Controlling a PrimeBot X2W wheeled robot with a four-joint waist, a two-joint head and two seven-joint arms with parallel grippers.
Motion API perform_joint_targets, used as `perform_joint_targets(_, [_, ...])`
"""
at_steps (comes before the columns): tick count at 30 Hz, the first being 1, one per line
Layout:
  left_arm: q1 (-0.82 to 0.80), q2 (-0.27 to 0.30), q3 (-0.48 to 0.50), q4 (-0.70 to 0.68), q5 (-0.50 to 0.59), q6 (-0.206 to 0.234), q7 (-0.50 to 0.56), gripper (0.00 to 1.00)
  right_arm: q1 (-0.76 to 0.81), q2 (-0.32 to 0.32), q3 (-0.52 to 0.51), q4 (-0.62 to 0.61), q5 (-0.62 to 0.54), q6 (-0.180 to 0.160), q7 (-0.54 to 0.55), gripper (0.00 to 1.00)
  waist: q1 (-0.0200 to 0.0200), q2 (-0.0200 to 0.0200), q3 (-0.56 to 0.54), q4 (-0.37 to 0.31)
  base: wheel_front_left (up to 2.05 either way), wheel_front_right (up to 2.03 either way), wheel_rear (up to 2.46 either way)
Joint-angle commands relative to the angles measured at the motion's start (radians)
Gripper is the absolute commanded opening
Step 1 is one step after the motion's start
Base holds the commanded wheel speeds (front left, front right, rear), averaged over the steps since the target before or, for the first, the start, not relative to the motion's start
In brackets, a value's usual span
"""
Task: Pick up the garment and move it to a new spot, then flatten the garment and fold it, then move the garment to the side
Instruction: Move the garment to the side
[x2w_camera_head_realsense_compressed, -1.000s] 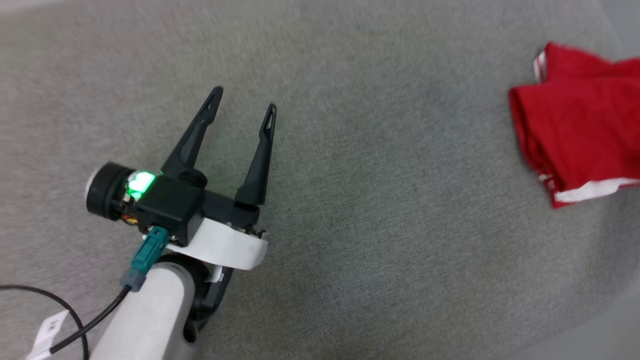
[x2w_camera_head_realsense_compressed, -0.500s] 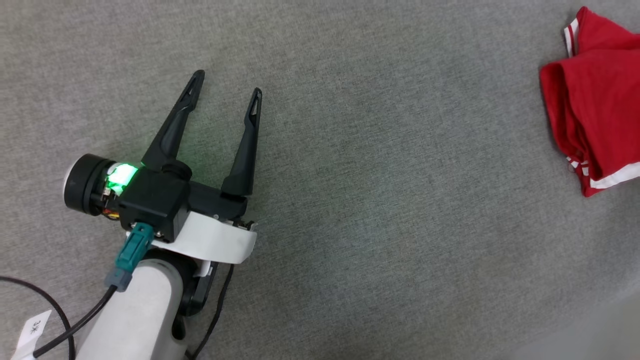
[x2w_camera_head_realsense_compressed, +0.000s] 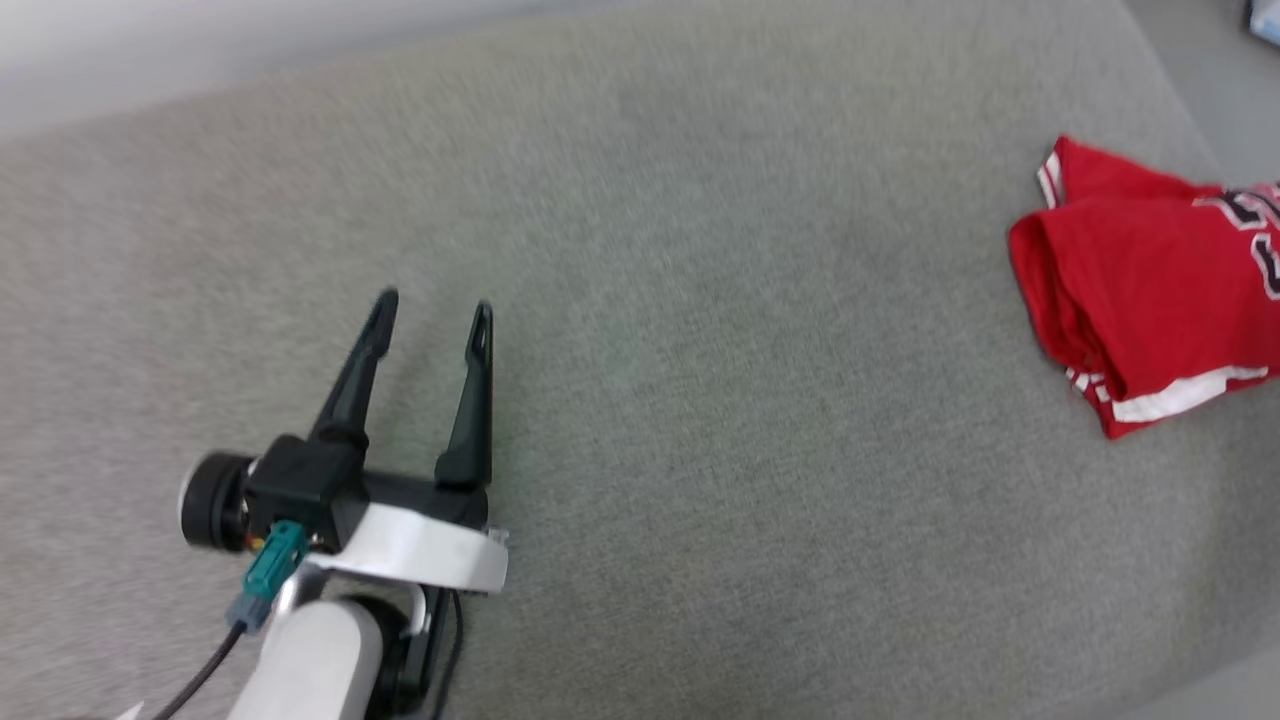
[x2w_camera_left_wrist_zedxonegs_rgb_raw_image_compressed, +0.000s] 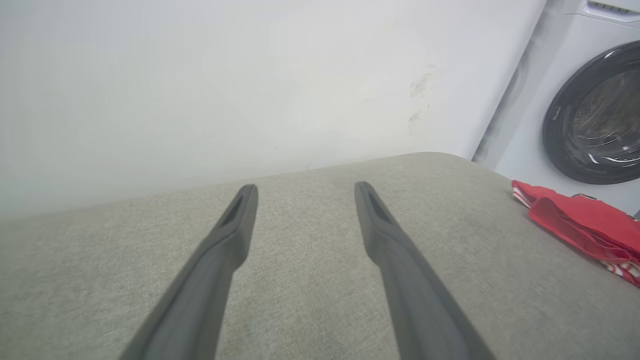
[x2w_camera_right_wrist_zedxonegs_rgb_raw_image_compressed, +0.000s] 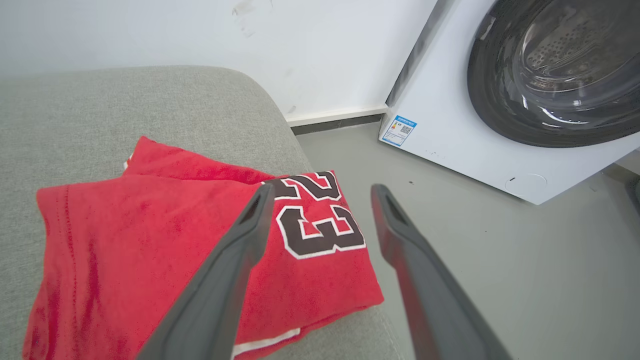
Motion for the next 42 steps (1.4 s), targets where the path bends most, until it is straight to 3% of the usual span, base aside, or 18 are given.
perform_joint_targets(1, [0.020, -0.004, 0.008, 0.007, -0.010, 0.008, -0.006, 1.00, 0.027, 0.002, 0.009, -0.012, 0.004, -0.001, -0.004, 1.00, 0.0000, 0.0000, -0.094, 0.040, 0.00, 0.00, 0.00])
perform_joint_targets(12, [0.144, -0.033, 0.027, 0.082, -0.069, 0.022, -0.048, 1.00, 0.285, 0.083, 0.007, -0.250, 0.015, -0.001, 0.042, 1.00, 0.0000, 0.0000, -0.259, 0.168, 0.00, 0.00, 0.00])
perform_joint_targets(22, [0.176, -0.022, 0.040, 0.128, -0.071, 0.032, -0.060, 1.00, 0.526, 0.268, -0.129, -0.632, -0.094, -0.001, 0.126, 1.00, 0.0000, 0.0000, -0.331, 0.268, 0.00, 0.00, 0.00])
perform_joint_targets(33, [0.237, 0.009, 0.050, 0.181, -0.079, 0.034, -0.063, 1.00, 0.781, 0.441, -0.215, -1.047, -0.227, -0.001, 0.232, 1.00, 0.0000, 0.0000, -0.382, 0.273, 0.00, 0.00, 0.00])
perform_joint_targets(42, [0.241, 0.000, 0.055, 0.216, -0.090, 0.028, -0.070, 1.00, 0.840, 0.481, -0.204, -1.164, -0.263, -0.001, 0.282, 1.00, 0.0000, 0.0000, -0.378, 0.267, 0.00, 0.00, 0.00])
